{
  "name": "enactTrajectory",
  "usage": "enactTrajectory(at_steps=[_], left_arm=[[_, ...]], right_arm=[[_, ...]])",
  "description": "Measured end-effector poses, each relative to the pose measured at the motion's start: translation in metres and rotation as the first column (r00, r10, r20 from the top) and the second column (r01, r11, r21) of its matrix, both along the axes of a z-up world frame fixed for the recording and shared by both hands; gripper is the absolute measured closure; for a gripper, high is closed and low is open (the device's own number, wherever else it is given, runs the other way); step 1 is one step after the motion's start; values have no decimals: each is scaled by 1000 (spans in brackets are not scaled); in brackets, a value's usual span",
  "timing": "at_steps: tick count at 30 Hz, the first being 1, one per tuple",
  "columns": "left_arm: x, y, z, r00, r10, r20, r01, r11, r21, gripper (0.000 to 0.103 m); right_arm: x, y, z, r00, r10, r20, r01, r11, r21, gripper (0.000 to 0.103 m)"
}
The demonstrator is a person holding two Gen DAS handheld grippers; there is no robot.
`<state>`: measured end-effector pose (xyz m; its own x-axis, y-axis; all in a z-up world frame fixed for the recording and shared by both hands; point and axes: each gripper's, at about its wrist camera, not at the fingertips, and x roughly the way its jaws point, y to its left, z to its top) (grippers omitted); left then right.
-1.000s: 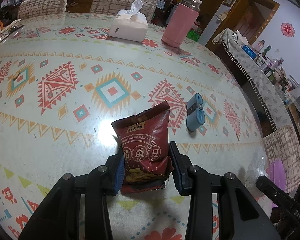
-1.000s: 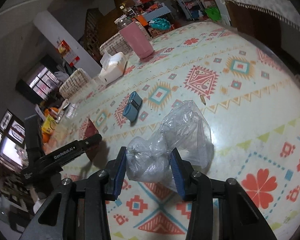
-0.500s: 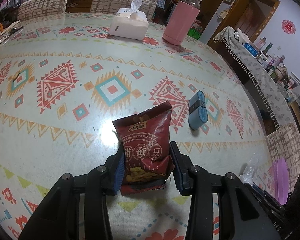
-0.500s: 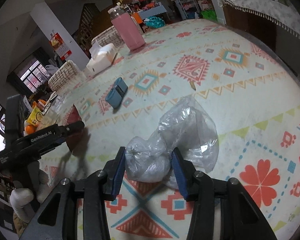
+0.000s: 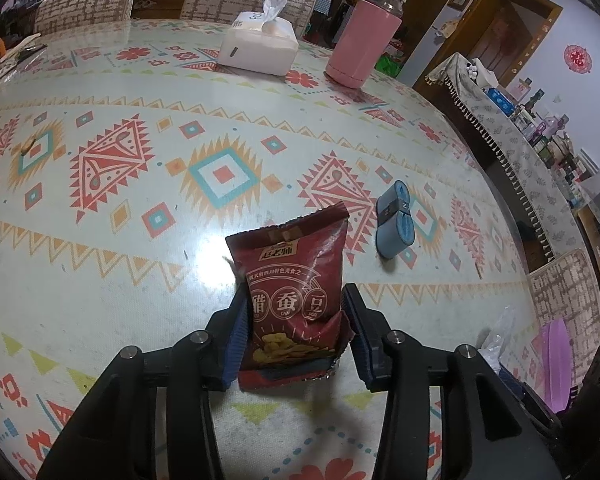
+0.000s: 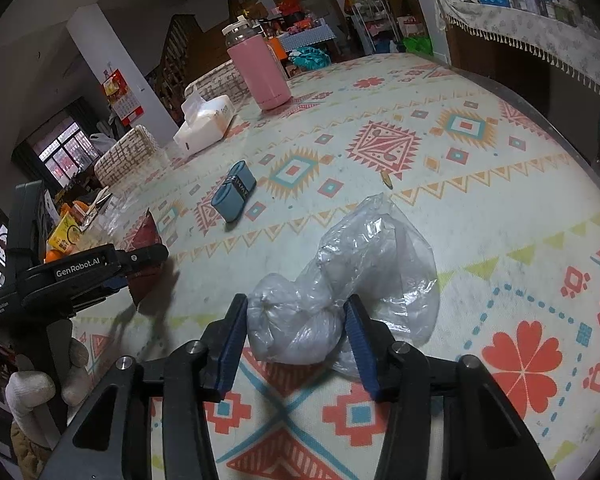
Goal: Collect trash
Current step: 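Lift the red snack bag and clear plastic bag from the table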
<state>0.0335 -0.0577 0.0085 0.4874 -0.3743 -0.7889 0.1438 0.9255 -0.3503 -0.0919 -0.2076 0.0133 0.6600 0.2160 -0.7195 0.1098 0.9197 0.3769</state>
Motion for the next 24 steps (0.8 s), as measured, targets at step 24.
enactTrajectory(at_steps=[24], left_arm=[[2, 1, 1, 997, -77, -16, 74, 986, -149, 21]], right_arm=[[5, 10, 1, 998, 58, 0, -58, 998, -19, 28]])
